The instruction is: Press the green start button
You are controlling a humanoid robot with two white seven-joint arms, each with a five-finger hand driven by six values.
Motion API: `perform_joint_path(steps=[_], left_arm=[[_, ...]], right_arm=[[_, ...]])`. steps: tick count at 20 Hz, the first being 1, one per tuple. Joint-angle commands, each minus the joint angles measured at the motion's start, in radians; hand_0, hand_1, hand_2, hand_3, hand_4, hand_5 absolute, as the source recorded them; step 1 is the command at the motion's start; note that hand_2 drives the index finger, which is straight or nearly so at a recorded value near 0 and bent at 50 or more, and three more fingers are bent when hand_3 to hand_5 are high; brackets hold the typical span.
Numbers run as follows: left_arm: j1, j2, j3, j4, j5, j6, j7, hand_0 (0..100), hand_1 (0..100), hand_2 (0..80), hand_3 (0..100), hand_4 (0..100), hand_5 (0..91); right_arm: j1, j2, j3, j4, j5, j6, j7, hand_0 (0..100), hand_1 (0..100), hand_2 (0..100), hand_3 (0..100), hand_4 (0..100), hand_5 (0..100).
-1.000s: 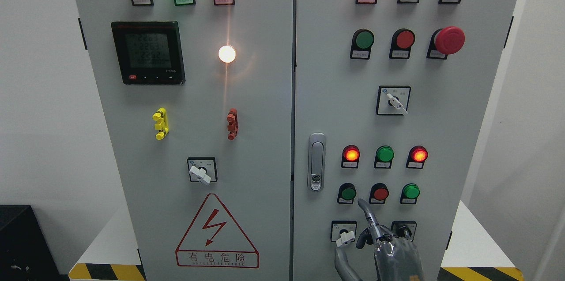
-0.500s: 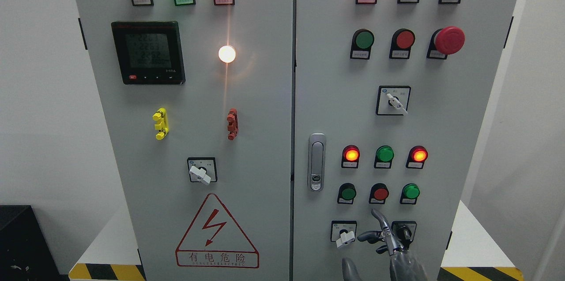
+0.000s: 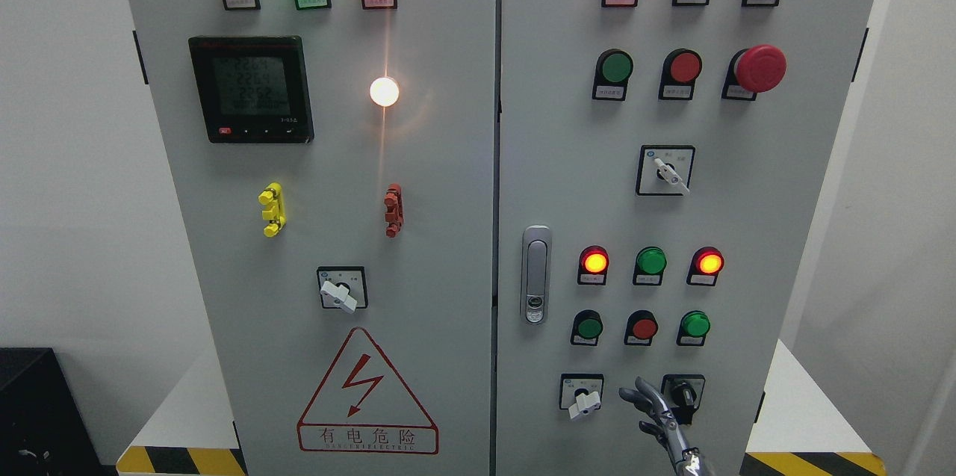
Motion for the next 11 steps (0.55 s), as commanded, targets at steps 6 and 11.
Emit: perform_joint_path(steps=[6,11], left_arm=[[-0.023,0.000,0.000,-0.028,0.000,0.000,0.000,12,56,0.0,0,0,0.0],[-0.023,0.000,0.000,-0.028,0.000,0.000,0.000,12,56,0.0,0,0,0.0]], right_arm=[[0.019,-0.002,-0.007,-0.102,-0.191,0.073,0.022,0,9,0,5,0,0],[0.020,-0.002,-0.006,-0.105,-0.197,0.075,0.022,0,9,0,4,0,0]])
